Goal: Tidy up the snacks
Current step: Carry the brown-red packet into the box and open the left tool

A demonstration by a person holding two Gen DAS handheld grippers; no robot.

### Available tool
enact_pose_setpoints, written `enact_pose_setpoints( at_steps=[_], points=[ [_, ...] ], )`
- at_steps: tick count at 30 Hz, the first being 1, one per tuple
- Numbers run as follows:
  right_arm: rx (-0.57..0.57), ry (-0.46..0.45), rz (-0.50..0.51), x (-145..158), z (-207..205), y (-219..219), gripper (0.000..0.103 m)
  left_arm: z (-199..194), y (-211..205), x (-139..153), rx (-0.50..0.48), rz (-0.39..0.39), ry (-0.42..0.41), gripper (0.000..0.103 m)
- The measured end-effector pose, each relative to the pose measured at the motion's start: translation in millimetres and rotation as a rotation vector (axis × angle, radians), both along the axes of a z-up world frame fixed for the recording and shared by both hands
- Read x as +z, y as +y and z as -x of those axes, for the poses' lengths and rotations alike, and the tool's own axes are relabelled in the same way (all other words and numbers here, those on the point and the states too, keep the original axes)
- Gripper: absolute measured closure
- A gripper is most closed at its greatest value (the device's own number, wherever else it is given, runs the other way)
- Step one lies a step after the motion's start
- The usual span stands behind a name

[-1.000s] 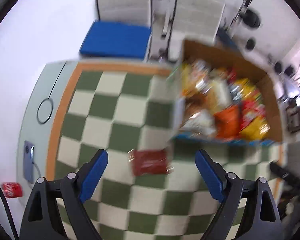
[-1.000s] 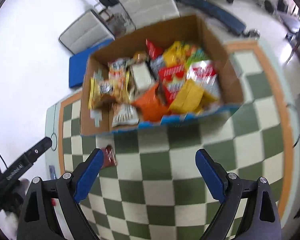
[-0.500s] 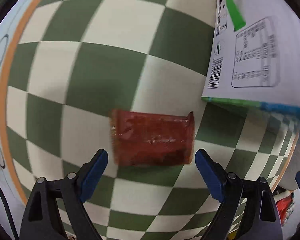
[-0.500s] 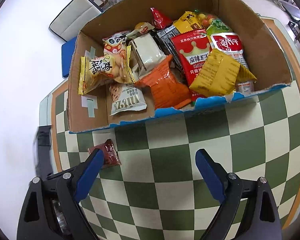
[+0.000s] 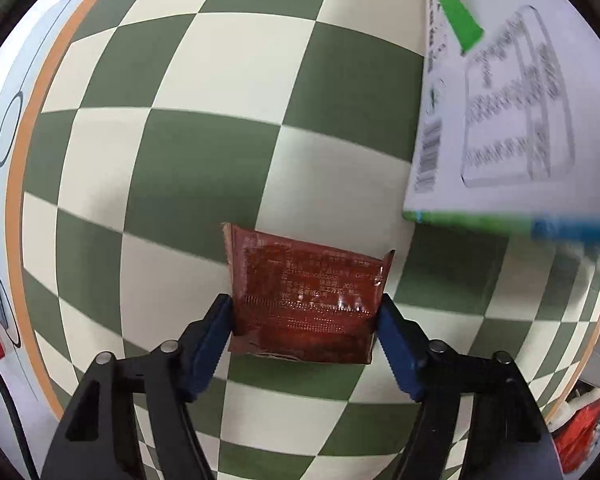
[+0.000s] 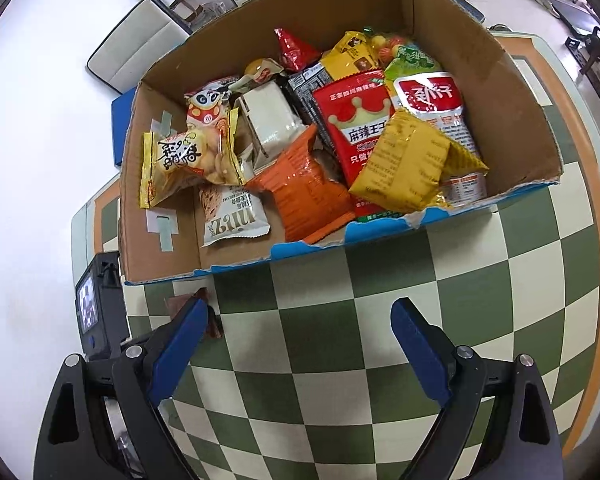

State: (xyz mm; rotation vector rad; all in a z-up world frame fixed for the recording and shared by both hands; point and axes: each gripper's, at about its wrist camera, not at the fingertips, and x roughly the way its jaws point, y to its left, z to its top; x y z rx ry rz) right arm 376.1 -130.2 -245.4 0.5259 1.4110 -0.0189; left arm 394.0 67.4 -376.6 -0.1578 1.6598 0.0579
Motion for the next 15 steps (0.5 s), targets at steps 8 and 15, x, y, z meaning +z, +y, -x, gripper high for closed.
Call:
enact_pose_setpoints(
  at_steps=[8,15],
  points=[
    [-0.001,-0.006,-0.007,6,-1,-14,0.008,46,-16,47,-0.016,0.034,-0.079,0.036],
    [0.005,-0.035,0.037,24,-7,-39,0.008,56,-49,139,-0.081,0.089,-0.236,0.036]
  ],
)
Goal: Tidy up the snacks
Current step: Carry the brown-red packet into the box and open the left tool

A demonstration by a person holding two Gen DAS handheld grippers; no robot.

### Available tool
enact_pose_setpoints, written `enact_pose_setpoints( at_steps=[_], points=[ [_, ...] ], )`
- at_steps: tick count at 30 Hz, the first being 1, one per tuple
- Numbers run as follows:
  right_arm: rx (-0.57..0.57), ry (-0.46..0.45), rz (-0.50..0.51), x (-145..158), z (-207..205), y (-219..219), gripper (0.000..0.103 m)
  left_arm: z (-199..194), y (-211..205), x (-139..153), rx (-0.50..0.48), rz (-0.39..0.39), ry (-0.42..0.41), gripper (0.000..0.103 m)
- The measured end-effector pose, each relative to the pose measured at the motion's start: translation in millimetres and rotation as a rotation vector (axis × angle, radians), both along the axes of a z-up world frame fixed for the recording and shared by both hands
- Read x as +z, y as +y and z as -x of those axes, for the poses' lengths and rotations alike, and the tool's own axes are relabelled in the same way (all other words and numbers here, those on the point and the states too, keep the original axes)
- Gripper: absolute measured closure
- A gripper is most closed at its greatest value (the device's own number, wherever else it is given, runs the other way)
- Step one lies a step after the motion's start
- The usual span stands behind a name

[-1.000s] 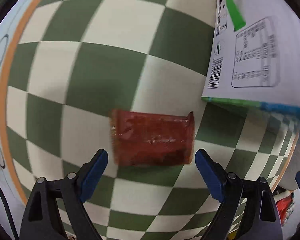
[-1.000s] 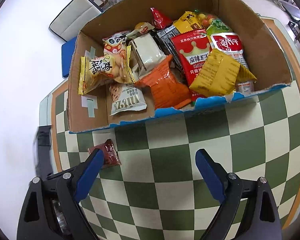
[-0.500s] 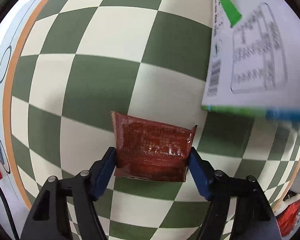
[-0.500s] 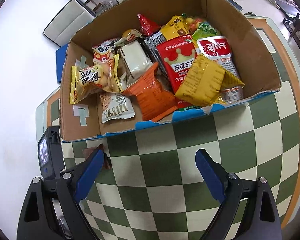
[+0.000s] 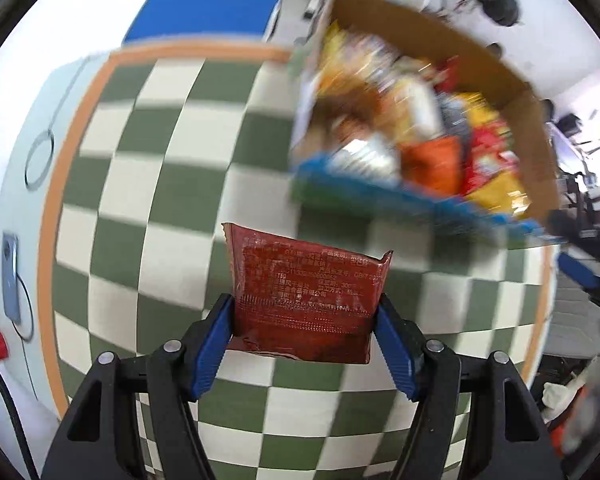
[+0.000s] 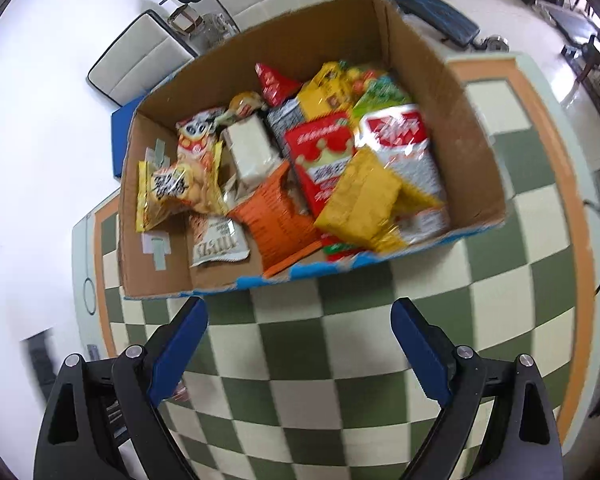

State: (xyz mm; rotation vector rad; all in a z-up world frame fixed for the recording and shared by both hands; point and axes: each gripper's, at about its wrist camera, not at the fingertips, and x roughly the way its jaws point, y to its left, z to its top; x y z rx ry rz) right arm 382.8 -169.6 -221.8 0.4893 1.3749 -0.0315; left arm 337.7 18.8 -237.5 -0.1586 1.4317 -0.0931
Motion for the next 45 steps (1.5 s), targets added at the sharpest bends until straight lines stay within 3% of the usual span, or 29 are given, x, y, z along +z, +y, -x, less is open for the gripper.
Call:
enact_pose_setpoints(
  at_steps=[7,11,22,31,38,42,45],
  points=[
    [0.037,-0.011,0.079,18,-10,-26,0.008,-66,-24,56,-0.066,0.036,-0.075,0.036],
    [0.079,-0.012,0.106,26,-17,-30,0.008,-93,-39,57,-0.098,0.018,-0.081,0.036],
    [0.121,0.016,0.117,23,-34,-38,0.008,-145,-62,13,-0.140,0.018,0.061,0.036],
    [0.114,0.044,0.100,9,-49,-42,0.008,-157,-75,-23,-0.166,-0.023,0.144,0.036],
    [0.124,0.062,0.096,1,-55,-42,0.008,-157,-73,-39,-0.152,-0.014,0.202,0.031],
    [0.126,0.067,0.094,-2,-57,-43,0.008,-156,-68,-43,-0.136,-0.018,0.213,0.017],
    [0.128,0.070,0.101,-2,-57,-43,0.008,-154,-64,-42,-0.121,-0.006,0.217,0.016]
  ],
)
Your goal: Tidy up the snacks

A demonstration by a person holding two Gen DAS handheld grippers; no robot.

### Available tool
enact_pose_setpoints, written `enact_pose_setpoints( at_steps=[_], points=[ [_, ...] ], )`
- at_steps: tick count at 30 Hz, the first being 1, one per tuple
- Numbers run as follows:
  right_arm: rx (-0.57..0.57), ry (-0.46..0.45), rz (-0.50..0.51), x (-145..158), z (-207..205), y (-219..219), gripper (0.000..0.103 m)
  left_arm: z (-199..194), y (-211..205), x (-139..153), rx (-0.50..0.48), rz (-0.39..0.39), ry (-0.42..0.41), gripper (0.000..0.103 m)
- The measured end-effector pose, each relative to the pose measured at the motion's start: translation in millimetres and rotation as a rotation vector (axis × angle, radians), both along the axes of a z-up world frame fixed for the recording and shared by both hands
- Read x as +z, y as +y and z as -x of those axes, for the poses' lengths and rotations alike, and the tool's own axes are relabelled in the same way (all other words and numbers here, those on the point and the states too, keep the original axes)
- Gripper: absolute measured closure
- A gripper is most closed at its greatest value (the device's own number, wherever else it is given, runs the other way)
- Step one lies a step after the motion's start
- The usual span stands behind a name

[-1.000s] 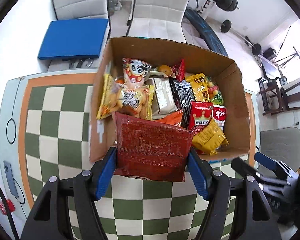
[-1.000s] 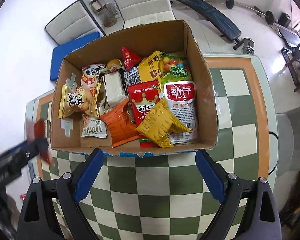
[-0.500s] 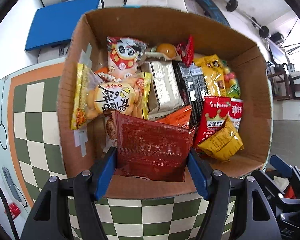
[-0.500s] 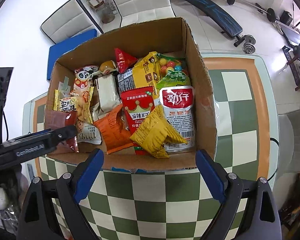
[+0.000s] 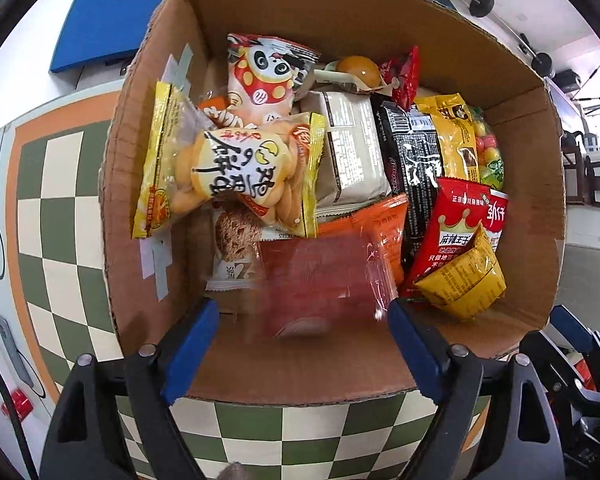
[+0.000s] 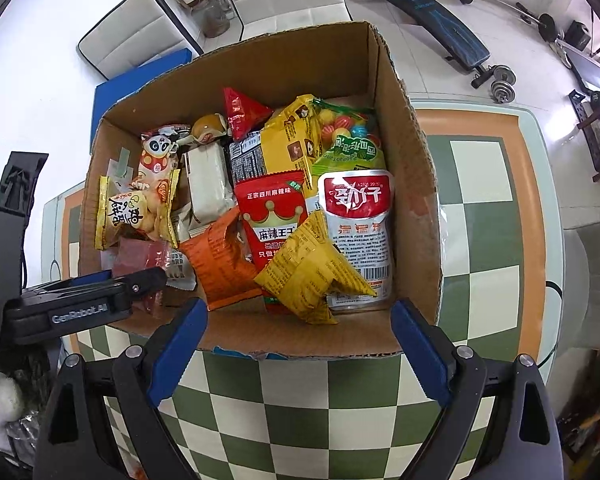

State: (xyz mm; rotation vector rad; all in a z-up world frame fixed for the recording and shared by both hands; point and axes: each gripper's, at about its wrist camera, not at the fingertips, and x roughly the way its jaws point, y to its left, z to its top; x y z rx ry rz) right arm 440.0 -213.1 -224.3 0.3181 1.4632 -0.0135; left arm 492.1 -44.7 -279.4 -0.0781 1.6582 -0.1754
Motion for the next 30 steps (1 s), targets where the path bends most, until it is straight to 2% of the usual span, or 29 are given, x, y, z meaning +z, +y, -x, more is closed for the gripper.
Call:
enact_pose_setpoints(
  at_steps=[2,6,11,15,18,21,27,30],
  points=[
    [-0.001,0.001,0.002,-1,-1,0,0.008,1,2,2,0.007,0.005,-0.002,0.013],
    [0.005,0.008,0.007,-4,-1,0,0.008,3,4,10,0.004,0.021,-0.017,0.012],
    [0.010,0.002,0.011,-2,0,3,0.007,7,3,27,-0.001,0.002,-0.112,0.012],
    [0.013,-0.016,0.011,5,3,4,0.007,11,3,44,-0.002,0.008,-0.151,0.012],
    [0.010,-0.034,0.011,15,7,3,0.007,21,1,59,-0.006,0.001,-0.182,0.012],
    [0.008,-0.061,0.013,28,15,2,0.007,37,1,78,-0.009,-0.019,-0.246,0.012],
    [0.013,-0.142,0.032,64,47,2,0.007,79,4,121,-0.017,-0.046,-0.385,0.012],
    [0.015,-0.183,0.034,83,70,4,0.007,103,7,140,-0.007,-0.040,-0.429,0.012]
  ],
)
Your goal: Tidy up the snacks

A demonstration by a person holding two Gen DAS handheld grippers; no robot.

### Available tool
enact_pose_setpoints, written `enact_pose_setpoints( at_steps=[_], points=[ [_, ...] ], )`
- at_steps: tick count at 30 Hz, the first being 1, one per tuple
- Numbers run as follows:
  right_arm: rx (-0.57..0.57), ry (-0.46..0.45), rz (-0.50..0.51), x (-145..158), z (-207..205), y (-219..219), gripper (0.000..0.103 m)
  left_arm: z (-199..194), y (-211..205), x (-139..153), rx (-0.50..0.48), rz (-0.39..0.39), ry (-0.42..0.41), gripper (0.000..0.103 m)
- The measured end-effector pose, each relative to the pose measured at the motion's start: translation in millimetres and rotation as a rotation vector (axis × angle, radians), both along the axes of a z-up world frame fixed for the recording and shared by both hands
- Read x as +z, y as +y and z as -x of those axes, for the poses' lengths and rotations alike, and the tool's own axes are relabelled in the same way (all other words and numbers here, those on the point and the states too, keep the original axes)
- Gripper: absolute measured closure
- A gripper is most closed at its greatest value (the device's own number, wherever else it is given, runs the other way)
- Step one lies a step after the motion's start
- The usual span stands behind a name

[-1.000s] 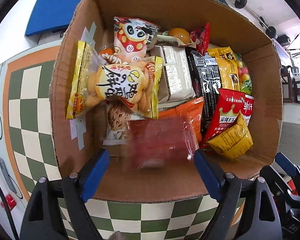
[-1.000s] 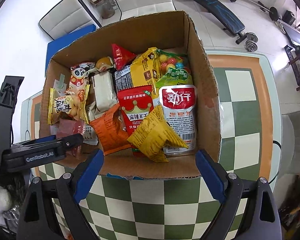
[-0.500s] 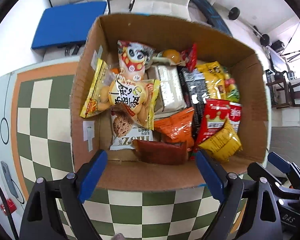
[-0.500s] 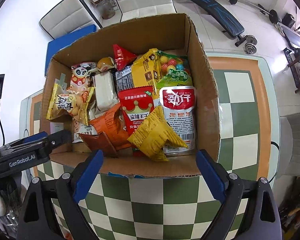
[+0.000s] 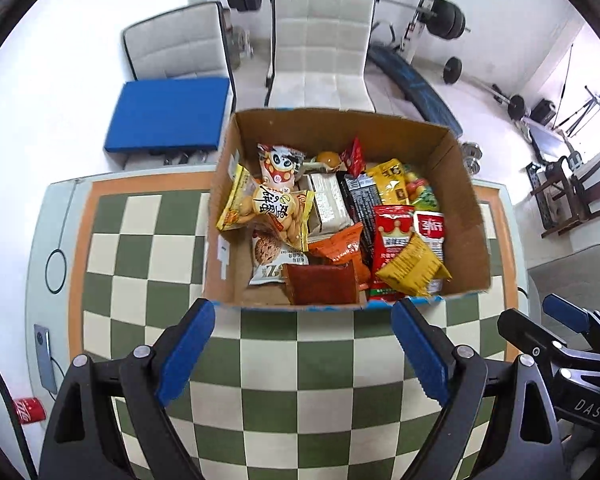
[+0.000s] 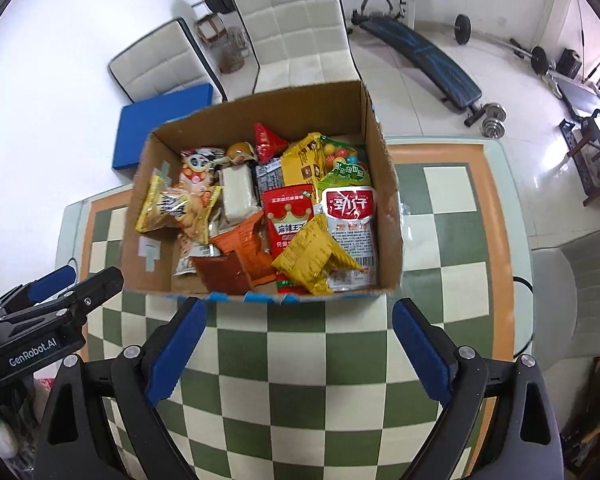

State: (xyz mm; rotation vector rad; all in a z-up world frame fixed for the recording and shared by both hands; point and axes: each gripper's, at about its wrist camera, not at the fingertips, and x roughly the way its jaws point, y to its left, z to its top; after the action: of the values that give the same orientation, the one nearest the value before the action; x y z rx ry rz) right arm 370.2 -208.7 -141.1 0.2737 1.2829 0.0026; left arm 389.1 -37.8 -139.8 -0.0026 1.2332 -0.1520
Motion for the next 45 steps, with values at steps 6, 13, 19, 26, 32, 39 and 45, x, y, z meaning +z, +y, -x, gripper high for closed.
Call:
enact_pose_setpoints(
  at_steps=[6,13,19,26,32,39,45],
  points=[
    [0.005,-0.071,0.004,36,45,4,0.007,44,4,29,0.006,0.015,-0.064,0.012],
    [0.016,-0.159,0.037,79,99,12,0.007,88,12,63,0.022,0.035,-0.133,0.012],
    [0.019,-0.234,0.057,118,143,18,0.007,123,13,88,0.017,0.020,-0.179,0.012],
    [0.013,-0.269,0.041,145,176,19,0.007,154,15,112,0.005,0.028,-0.218,0.012],
    [0.011,-0.298,0.068,165,197,21,0.007,164,16,122,0.009,0.031,-0.240,0.012],
    [0.010,-0.303,0.082,171,207,22,0.007,167,15,124,0.011,0.036,-0.252,0.012],
    [-0.020,-0.336,0.114,173,202,17,0.004,155,16,118,0.031,0.019,-0.268,0.012]
  ],
)
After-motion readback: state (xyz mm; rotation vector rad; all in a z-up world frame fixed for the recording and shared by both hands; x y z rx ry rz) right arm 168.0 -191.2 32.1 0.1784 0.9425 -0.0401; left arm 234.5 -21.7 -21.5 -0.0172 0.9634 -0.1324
